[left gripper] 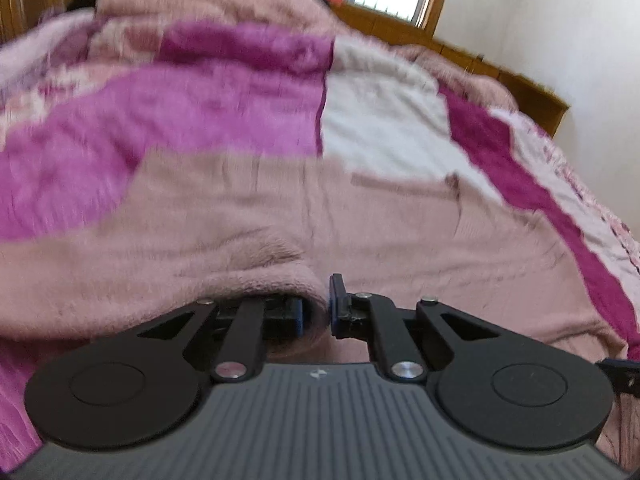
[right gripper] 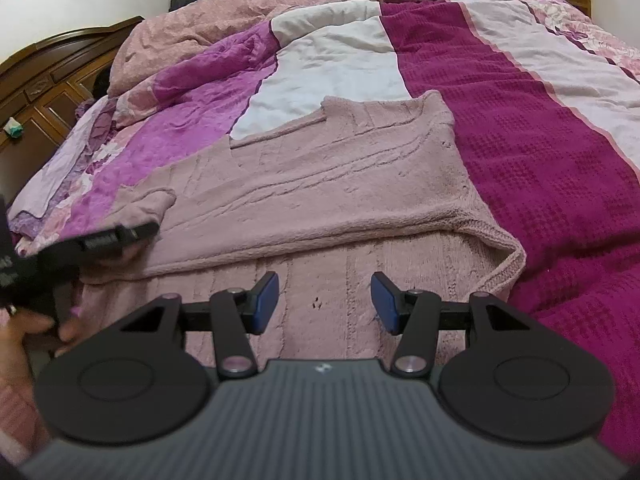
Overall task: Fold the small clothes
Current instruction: 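Fold the held sleeve across the cardigan body with the left gripper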
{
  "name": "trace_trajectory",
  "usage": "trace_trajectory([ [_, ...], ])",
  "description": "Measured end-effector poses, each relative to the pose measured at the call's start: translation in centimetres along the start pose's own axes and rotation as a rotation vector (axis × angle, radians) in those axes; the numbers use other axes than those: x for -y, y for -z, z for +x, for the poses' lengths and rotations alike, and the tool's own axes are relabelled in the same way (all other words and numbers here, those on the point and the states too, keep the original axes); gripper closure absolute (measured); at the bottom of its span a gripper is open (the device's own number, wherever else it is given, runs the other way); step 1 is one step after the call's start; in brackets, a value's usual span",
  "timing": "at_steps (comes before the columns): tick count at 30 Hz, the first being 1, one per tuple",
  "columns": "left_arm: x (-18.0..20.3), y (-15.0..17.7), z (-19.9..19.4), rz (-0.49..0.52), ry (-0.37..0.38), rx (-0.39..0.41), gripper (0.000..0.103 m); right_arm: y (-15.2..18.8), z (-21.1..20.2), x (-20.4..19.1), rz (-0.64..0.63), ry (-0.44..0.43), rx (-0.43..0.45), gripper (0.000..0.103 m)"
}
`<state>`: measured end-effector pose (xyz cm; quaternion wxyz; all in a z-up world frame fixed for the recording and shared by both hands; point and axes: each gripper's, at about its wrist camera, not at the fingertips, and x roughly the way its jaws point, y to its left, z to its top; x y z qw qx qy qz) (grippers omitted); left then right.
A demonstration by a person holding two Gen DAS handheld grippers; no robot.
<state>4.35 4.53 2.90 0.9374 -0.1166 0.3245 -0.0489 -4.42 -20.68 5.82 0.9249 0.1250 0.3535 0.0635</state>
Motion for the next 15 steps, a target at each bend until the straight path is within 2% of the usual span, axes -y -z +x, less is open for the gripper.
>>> trace_trajectory([
  [3,-1.0,0.2,-0.3,-0.049,0.016,-0.008,0.083,0.1,0.0,-0.1,0.006,-0.003,0.004,0.05],
  [6,-1.8,-0.1,-1.8,-0.096,0.039,-0.026,0.064,0.1,0.0,-0.1,0.008,-0.007,0.006,0.05],
  [8,-2.2,-0.5,-3.3,-0.124,0.033,-0.011,0.048,0.2,0.1,-0.1,0.009,-0.007,0.006,0.05],
  [10,-2.8,-0.7,-5.1,-0.158,0.011,0.017,0.04,0.2,0.2,-0.1,0.01,-0.005,0.003,0.05],
  [15,-5.5,-0.6,-8.1,-0.292,-0.046,0.056,0.038,0.3,0.6,-0.4,0.006,-0.012,-0.005,0.05],
])
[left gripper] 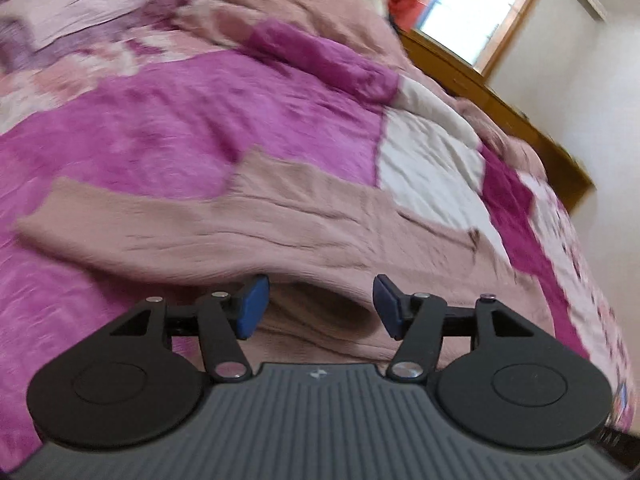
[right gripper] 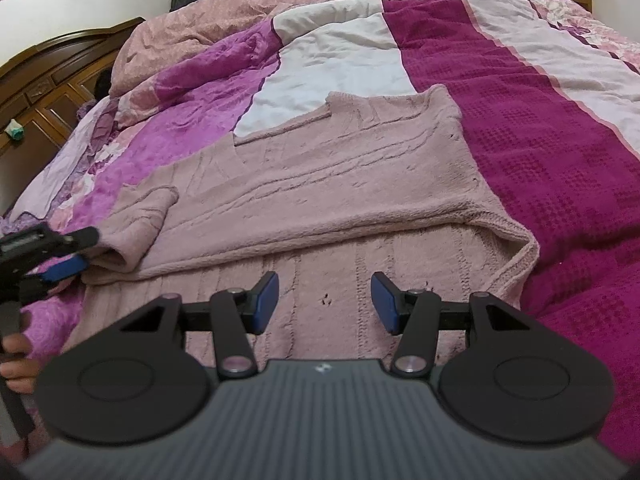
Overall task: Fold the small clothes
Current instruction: 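Fold the held sleeve across the cardigan body with the left gripper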
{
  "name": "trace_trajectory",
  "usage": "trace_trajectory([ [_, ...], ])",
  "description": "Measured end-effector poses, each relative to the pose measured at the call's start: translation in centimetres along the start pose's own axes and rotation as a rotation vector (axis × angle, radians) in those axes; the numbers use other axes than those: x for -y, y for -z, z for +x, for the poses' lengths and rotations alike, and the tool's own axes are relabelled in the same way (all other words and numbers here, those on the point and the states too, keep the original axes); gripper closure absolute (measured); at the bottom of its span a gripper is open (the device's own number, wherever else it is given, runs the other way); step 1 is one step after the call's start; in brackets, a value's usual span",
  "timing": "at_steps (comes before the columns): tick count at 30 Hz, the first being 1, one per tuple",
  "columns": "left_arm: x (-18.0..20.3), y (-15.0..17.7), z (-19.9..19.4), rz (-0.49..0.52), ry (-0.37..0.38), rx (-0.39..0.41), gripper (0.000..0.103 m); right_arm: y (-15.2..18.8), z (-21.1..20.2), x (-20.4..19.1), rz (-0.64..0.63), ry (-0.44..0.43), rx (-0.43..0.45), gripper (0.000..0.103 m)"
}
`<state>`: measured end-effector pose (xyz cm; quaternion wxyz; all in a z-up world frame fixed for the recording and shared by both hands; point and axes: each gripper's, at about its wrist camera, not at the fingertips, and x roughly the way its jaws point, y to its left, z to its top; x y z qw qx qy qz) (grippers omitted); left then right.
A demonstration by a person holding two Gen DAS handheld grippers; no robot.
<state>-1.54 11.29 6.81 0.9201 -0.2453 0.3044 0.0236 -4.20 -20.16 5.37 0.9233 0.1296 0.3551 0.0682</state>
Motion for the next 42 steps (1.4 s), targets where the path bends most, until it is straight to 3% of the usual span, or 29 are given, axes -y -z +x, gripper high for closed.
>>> trace_trajectory([
  [7,-4.1,-0.4,-0.5,-0.187,-0.075,0.015,0.037,0.1,0.3,-0.1,-0.001,-0.001,-0.006,0.05],
  [11,-6.2,-0.6,0.2,-0.305,-0.074,0.045,0.036,0.0,0.2,0.1,0.003,0.006,-0.003,0.05],
  [17,-8.5,-1.7,1.8,-0.4,-0.139,0.101,0.037,-0.2,0.2,0.1,0.003,0.017,0.003,0.05],
  [19,-8.8,-2.1,2.2,-0.386,-0.153,0.115,0.042,-0.2,0.1,0.1,0.002,0.018,0.003,0.05],
  [22,-8.5,-2.7,2.9,-0.312,-0.152,0.101,0.085,-0.3,0.1,0.0,-0.001,0.018,0.003,0.05],
  [23,-8.4,-2.9,2.9,-0.301,-0.145,0.1,0.09,-0.3,0.1,0.0,-0.003,0.018,0.004,0.05],
  [28,-6.6,-3.5,1.3,-0.265,-0.041,0.153,0.093,-0.5,0.1,0.1,0.0,0.024,0.01,0.05],
  [34,-1.3,-4.8,0.1,-0.152,0.113,0.188,0.093,-0.5,0.0,0.2,0.005,0.026,0.021,0.05],
  [42,7.1,-4.0,3.0,-0.021,0.237,0.126,0.093,-0.6,-0.5,0.5,0.017,0.034,0.037,0.05],
])
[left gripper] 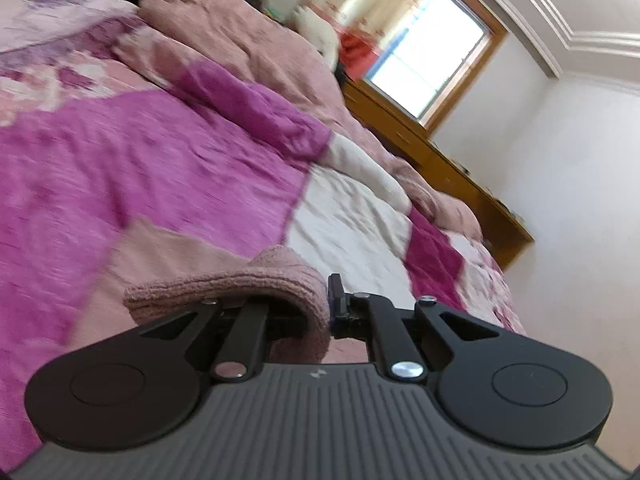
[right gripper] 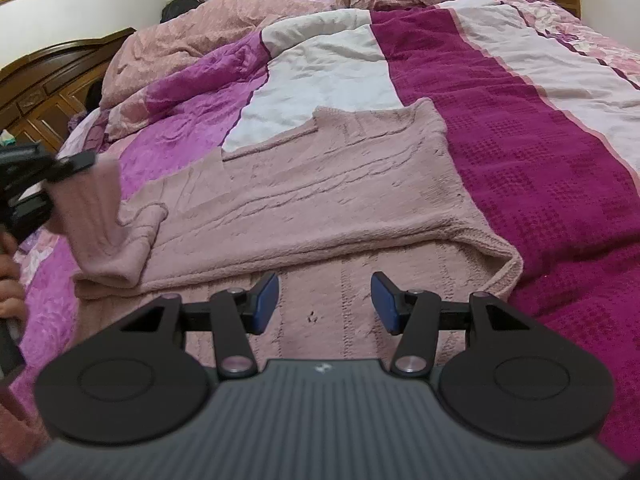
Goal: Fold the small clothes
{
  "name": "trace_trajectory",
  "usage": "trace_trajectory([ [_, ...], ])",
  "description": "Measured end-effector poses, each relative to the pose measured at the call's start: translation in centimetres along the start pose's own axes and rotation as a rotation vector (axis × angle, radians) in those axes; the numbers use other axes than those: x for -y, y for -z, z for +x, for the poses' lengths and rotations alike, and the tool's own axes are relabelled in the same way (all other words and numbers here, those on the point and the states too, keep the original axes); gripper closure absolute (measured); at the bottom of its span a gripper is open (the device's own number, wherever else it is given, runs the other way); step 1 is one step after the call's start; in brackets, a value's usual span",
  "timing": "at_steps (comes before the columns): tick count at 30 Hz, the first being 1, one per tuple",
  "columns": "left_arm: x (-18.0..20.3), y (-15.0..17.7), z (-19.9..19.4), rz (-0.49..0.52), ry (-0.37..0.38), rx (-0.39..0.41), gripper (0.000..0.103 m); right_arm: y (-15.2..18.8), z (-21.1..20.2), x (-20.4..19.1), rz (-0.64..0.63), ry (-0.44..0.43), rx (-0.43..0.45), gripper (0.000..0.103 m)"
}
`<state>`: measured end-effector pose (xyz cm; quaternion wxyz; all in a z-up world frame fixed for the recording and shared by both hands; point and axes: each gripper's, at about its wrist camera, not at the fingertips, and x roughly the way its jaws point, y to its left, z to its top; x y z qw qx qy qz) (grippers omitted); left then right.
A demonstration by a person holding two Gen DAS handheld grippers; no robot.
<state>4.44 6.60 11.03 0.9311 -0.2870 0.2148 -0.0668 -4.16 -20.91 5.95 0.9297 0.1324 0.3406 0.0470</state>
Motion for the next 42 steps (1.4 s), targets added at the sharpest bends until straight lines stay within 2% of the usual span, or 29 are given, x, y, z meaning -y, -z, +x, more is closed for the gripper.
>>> trace_trajectory([
  [8,4.5,3.6,4.8,0.12,0.049,-0.109,0.093,-0.1,-0.3,1.1,0.02,0.034,0.018,0.05],
  [13,5.5,5.8,6.9,0.126,0.082,-0.191,0.093,0.0,-0.2,1.6,0.03,0.047,0.018,0.05],
  [18,5.9,8.2,9.7,0.159,0.07,-0.362,0.091,0.0,0.0,1.9,0.042,0.051,0.014,0.05],
  [20,5.6,8.8,10.1,0.156,0.056,-0.402,0.074,0.0,0.0,1.9,0.042,0.05,0.016,0.05],
  [21,5.6,9.0,10.0,0.162,0.062,-0.409,0.071,-0.1,0.0,2.0,0.041,0.05,0.016,0.05],
  [23,5.6,8.8,9.5,0.172,0.068,-0.425,0.053,-0.1,0.0,1.9,0.039,0.05,0.017,0.05],
  [24,5.6,8.6,9.1,0.178,0.07,-0.437,0.049,-0.1,0.0,1.9,0.037,0.051,0.017,0.05],
  [28,5.7,7.6,6.9,0.235,0.052,-0.446,0.044,-0.3,0.0,1.6,0.027,0.047,0.019,0.05],
  [32,4.8,6.7,3.9,0.309,-0.02,-0.435,0.044,-0.6,0.1,0.8,-0.001,0.033,0.02,0.05],
  [37,2.7,5.2,0.8,0.328,-0.086,-0.4,0.044,-1.1,0.3,-1.3,-0.08,0.003,0.021,0.05],
  [42,0.9,4.2,-1.4,0.362,-0.194,-0.357,0.044,-1.7,0.7,-4.4,-0.193,-0.005,0.037,0.05],
])
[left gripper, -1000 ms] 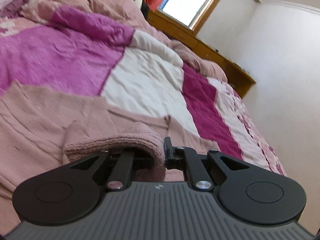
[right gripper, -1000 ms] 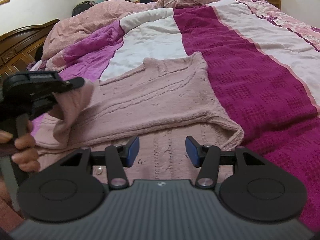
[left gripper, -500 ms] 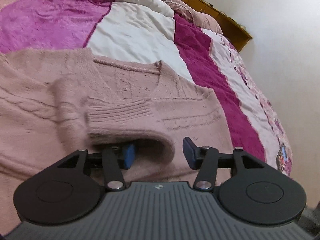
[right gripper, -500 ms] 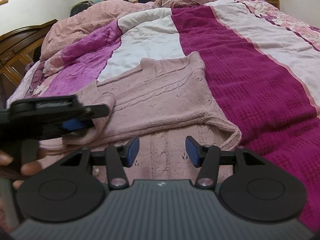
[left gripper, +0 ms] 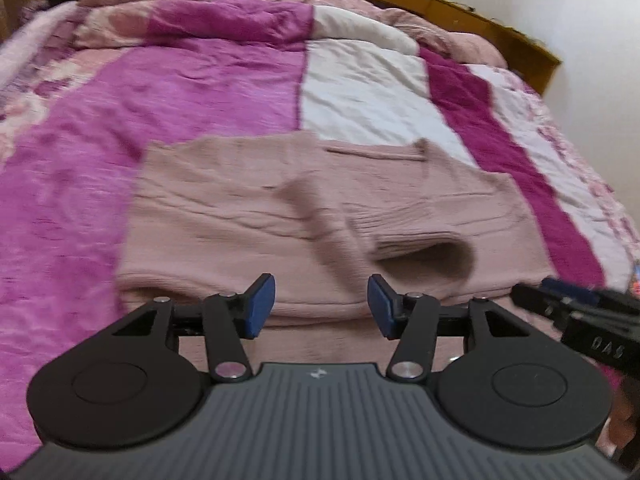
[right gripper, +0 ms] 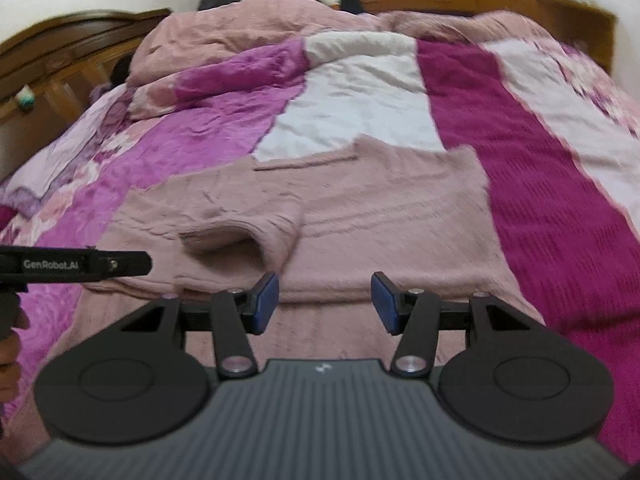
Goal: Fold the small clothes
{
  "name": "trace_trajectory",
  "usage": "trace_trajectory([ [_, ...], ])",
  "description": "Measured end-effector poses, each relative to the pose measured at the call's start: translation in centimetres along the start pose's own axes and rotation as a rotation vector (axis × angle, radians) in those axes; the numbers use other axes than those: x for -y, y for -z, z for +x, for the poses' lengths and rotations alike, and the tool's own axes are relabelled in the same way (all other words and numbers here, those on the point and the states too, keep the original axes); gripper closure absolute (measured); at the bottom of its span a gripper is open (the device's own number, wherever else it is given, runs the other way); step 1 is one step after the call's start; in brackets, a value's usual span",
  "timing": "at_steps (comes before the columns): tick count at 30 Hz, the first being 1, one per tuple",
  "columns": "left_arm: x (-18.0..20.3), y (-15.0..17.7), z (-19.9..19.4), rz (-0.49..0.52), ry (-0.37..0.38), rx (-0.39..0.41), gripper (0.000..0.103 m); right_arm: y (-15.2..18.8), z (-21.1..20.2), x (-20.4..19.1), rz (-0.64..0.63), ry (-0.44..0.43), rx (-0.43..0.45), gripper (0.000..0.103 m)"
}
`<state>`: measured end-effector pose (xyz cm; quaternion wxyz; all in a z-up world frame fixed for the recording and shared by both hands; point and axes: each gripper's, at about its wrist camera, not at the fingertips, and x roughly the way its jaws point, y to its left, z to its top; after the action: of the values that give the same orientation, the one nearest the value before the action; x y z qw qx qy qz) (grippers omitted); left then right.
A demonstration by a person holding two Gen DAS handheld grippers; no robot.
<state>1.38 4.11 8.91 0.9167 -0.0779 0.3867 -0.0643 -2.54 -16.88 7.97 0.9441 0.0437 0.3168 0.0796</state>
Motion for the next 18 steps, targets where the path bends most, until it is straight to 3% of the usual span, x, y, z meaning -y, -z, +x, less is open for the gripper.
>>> trace_trajectory([
  [5,-1.6,0.3,-0.4,-0.027,-0.044,-0.01,0.044,-1.2,1.5,-2.5,-0.12,-0.011,0.001,0.05],
  [12,-2.5,0.4,-0.7,-0.061,-0.056,-0.001,0.044,-2.1,3.4,-6.1,-0.396,0.057,0.02,0.05],
  [18,-2.9,0.4,-0.6,-0.083,-0.07,-0.001,0.044,-2.8,4.3,-7.5,-0.459,0.012,0.027,0.05],
])
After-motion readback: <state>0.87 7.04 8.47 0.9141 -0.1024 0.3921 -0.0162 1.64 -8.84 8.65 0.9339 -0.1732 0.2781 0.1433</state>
